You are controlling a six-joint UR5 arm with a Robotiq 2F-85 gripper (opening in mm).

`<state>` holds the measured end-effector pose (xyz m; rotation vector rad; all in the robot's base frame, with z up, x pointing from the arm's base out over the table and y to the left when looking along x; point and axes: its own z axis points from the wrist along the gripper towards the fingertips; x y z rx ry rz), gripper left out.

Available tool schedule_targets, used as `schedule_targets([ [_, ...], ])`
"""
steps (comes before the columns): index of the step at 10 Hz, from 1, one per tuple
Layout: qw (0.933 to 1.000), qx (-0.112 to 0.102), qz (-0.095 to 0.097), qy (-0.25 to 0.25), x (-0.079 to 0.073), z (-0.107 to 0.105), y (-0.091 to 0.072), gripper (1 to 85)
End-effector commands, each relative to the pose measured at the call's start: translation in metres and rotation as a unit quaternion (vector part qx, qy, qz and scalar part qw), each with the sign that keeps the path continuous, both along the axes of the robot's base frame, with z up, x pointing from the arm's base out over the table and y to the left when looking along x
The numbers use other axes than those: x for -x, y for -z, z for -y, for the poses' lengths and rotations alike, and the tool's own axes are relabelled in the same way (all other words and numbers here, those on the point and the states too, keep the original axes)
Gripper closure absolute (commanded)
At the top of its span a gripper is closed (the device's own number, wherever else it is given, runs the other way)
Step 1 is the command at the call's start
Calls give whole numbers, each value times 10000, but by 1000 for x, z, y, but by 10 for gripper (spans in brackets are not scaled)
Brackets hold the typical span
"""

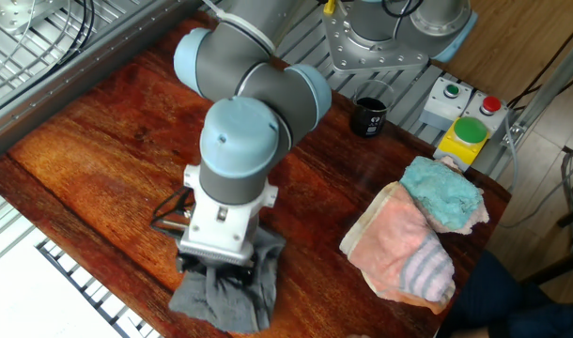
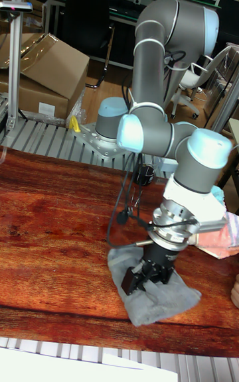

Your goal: Clean the table with a cloth

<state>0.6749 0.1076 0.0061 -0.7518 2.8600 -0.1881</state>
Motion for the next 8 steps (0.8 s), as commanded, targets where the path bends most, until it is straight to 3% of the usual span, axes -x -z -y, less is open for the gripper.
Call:
schedule_targets([
  [1, 9997, 11, -68, -232, 17, 20, -6, 847],
  [4, 9962, 55, -325, -811, 51, 54, -19, 847],
  [8, 9864, 233, -555, -1531, 97, 117, -34, 847],
])
